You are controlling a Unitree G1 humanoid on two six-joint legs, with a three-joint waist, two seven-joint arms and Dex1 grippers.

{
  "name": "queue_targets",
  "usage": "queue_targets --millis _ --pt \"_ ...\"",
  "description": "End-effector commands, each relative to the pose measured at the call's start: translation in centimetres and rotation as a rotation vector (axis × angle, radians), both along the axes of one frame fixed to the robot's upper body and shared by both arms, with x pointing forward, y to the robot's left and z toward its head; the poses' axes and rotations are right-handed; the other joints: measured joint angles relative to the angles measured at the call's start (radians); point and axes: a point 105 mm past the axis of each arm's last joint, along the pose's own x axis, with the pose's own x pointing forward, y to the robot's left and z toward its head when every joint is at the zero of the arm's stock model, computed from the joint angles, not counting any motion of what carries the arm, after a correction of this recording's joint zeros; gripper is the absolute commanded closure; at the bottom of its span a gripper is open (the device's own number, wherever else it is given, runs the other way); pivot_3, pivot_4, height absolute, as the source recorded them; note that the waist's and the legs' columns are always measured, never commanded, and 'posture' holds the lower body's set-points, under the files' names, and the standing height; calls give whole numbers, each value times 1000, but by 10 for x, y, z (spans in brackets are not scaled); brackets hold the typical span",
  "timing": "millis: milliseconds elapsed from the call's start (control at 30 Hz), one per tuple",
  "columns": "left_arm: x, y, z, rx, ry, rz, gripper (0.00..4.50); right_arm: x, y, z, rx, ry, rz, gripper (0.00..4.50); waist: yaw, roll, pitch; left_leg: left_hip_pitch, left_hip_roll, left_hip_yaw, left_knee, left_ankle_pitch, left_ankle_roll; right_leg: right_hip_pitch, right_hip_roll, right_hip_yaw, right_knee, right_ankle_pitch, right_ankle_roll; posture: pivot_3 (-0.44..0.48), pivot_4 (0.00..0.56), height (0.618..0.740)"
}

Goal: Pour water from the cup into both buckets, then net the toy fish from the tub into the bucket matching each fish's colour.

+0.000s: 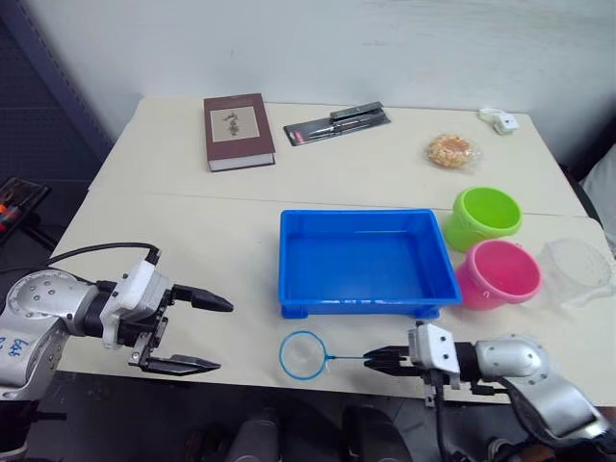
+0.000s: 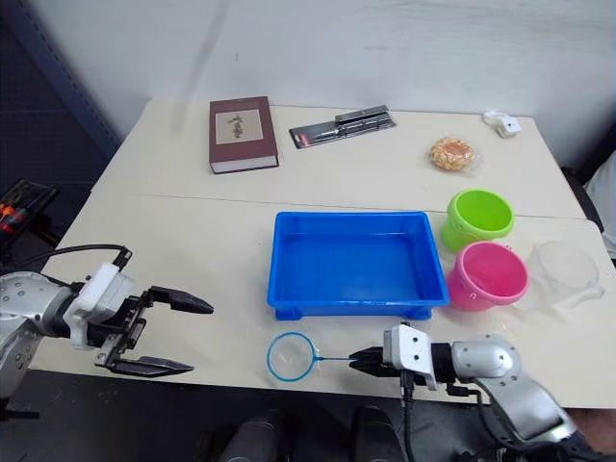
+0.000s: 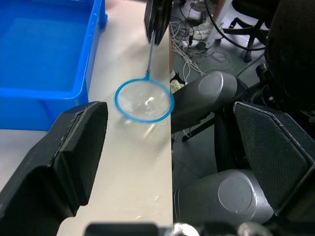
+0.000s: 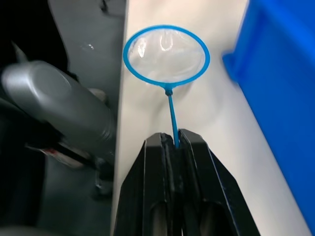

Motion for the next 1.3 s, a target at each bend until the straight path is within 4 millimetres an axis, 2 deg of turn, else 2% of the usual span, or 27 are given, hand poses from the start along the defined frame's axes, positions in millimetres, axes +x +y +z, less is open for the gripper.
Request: queue_targets --millis 33,133,200,367,500,533,600,667,733,833,900,967,1033,1167,1300 --pt "-7 -1 5 24 2 12 112 12 3 -3 11 -73 -8 4500 -6 0 0 0 1 0 0 0 0 0 0 0 0 0 0 0 150 738" --pt "-11 -2 4 23 20 19 112 11 4 -13 -8 -41 26 4500 -8 0 0 0 1 0 0 0 -1 -1 0 0 1 -1 -1 0 150 738" --pt "-10 -3 3 23 16 23 112 18 5 -12 2 -56 1 4500 -8 0 0 0 1 0 0 0 -1 0 0 0 1 -1 -1 0 150 738" --pt "-8 1 3 32 16 39 0 18 7 -3 5 -90 36 2470 -7 1 0 0 1 0 0 0 -1 -1 0 0 2 -1 -1 0 150 738" --pt "-5 8 2 35 9 77 0 14 -8 24 23 -135 27 379 -5 1 1 0 1 0 0 0 -1 -1 -1 0 1 -1 -1 0 150 738" --pt "-3 10 1 38 3 96 0 11 -12 30 20 -131 28 43 -5 1 1 0 1 0 0 0 -1 0 -1 0 1 -1 -1 0 150 738" --pt "1 17 -2 52 0 147 0 1 -22 41 8 -103 35 43 -4 1 1 0 1 -1 -1 0 -1 0 -1 -1 1 -1 -1 0 150 738" --pt "9 34 -12 110 -33 242 0 -14 -39 60 10 -116 50 43 -2 3 1 0 1 -1 -1 0 -1 0 -2 -1 0 -1 -1 0 150 738" --pt "13 46 -17 149 -82 295 0 -20 -53 77 27 -149 17 43 -1 2 1 2 1 -1 -3 0 -1 1 -1 -1 -1 -1 -1 0 150 738" --pt "19 67 -21 186 -149 380 0 -21 -92 103 27 -160 -147 43 -2 2 2 2 2 -1 -3 0 -1 2 -1 -2 -1 -1 -1 0 150 738" --pt "23 75 -25 180 -157 431 0 -25 -118 112 4 -177 -242 43 -2 2 2 3 1 0 -3 -1 -1 3 -2 -1 -1 -1 -1 0 150 738" --pt "31 84 -34 208 -174 469 0 -26 -159 122 -99 -224 -375 43 -1 2 2 5 2 0 -5 -1 -1 5 -2 -1 -7 -1 -1 0 150 738" --pt "35 93 -41 248 -184 487 0 -23 -181 137 -102 -274 -465 43 0 2 2 11 1 1 -9 -1 0 9 -3 0 -9 -1 -1 0 150 738" --pt "44 109 -40 254 -228 560 0 -25 -190 143 -161 -306 -456 43 -6 2 2 13 3 3 -11 -2 -1 8 -3 2 -9 -1 -2 0 150 738" --pt "45 112 -38 247 -260 566 0 -20 -186 141 -149 -336 -453 43 -11 2 2 14 4 5 -12 -2 -3 7 -3 2 -8 -1 -3 0 150 738"
